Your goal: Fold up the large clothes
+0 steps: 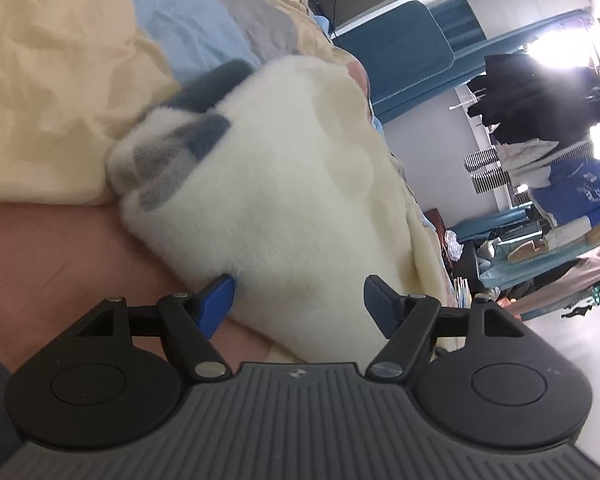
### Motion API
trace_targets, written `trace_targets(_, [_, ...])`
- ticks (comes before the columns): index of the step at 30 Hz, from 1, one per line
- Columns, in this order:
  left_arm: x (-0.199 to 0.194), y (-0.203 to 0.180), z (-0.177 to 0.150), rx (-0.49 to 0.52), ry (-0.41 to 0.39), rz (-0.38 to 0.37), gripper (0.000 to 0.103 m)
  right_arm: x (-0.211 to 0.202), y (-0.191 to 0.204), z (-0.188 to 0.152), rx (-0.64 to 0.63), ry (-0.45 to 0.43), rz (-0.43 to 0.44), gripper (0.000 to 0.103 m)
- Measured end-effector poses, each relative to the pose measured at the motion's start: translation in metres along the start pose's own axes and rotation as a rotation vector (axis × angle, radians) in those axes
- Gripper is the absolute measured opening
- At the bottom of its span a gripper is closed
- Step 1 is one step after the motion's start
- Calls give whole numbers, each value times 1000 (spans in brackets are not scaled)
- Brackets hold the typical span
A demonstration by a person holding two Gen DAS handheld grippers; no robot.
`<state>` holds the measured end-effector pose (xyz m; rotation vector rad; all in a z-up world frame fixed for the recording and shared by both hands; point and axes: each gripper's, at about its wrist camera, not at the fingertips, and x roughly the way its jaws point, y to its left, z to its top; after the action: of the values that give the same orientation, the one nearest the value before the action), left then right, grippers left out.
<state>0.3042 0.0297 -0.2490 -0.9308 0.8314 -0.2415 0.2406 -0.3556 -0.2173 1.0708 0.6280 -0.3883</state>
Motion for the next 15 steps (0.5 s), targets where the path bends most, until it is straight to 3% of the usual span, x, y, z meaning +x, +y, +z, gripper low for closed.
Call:
trace_targets(7, [5, 11, 3, -47, 2, -17, 76, 3, -14, 20, 134, -44, -34, 43])
trace_targets(15, [6, 21, 6, -94, 8, -35, 76, -14, -14, 37, 111, -181, -86, 37])
